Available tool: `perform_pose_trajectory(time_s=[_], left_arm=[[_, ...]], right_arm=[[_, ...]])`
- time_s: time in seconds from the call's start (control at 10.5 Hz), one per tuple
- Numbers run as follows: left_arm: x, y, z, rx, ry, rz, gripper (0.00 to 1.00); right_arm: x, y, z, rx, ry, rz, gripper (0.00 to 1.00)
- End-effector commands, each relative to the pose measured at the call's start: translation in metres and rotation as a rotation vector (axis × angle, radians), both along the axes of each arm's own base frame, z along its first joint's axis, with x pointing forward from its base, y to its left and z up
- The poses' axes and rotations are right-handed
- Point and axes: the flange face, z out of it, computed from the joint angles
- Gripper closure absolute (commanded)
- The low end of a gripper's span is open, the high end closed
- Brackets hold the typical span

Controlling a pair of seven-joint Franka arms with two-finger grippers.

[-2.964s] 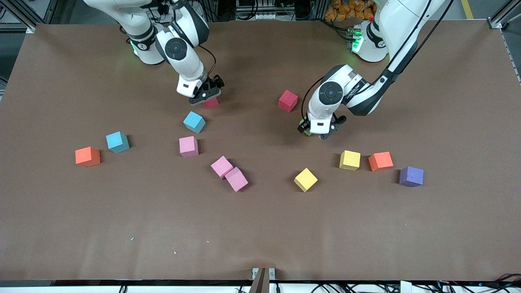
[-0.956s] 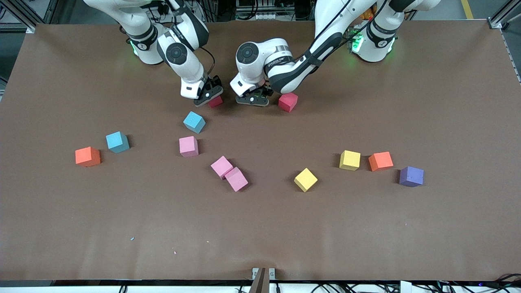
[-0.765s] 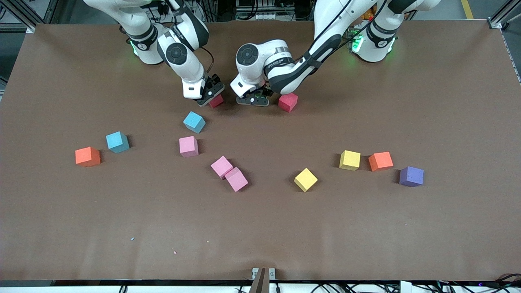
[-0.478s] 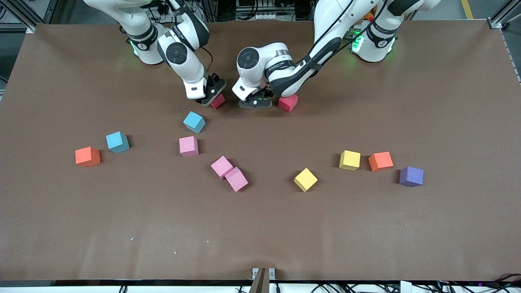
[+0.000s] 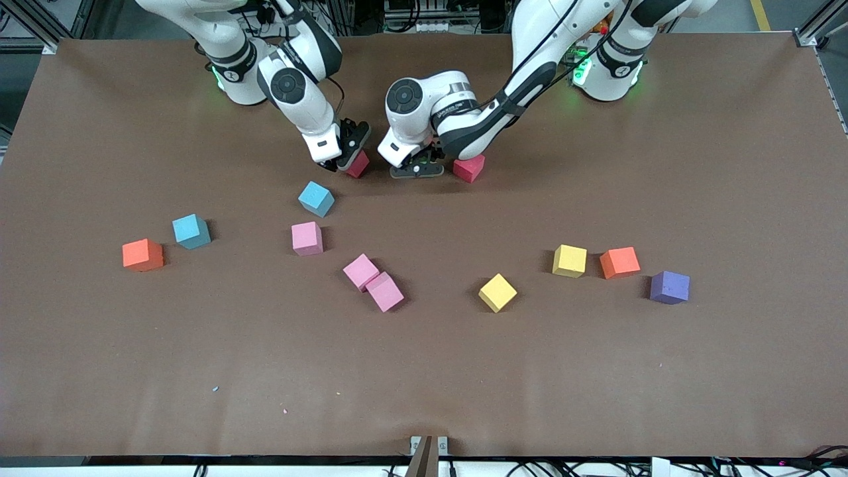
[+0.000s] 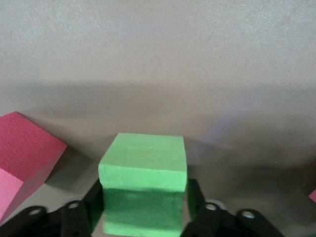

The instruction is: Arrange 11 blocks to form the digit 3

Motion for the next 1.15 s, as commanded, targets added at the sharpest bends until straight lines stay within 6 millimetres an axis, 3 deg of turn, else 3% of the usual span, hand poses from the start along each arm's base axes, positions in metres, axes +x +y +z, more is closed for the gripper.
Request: perform_pose_trajectory(time_s=[0.0, 0.29, 0.48, 0.67, 0.86, 0.96, 1.05], left_arm=[[0.004, -0.003, 0.005, -0.002, -0.016, 0.048, 0.0], [0.011, 0.001, 0.032, 0.025, -0.054, 0.111, 0.0], [0.038, 0.019, 0.063, 0.055, -0.087, 0.17, 0.0], [0.072, 0.039, 0.099, 0.037, -0.137, 0.332, 0.0], [0.093, 0.058, 0.13, 0.04, -0.136, 0.56, 0.0], [0.107, 0.072, 0.135, 0.064, -0.129, 0.678, 0.0], [0.108, 0.079, 0.132, 0.111, -0.125, 0.765, 0.0]], right_arm=[[0.001, 0.004, 0.001, 0.011, -0.007, 0.028, 1.0], [0.002, 0.005, 0.003, 0.014, -0.013, 0.039, 1.0], [0.005, 0.008, 0.005, 0.02, -0.032, 0.1, 1.0], [0.008, 0.017, 0.012, 0.013, -0.074, 0.197, 1.0], [0.011, 0.03, 0.021, -0.011, -0.149, 0.355, 1.0], [0.009, 0.044, 0.027, -0.02, -0.193, 0.449, 1.0], [0.012, 0.053, 0.034, -0.03, -0.226, 0.511, 1.0]])
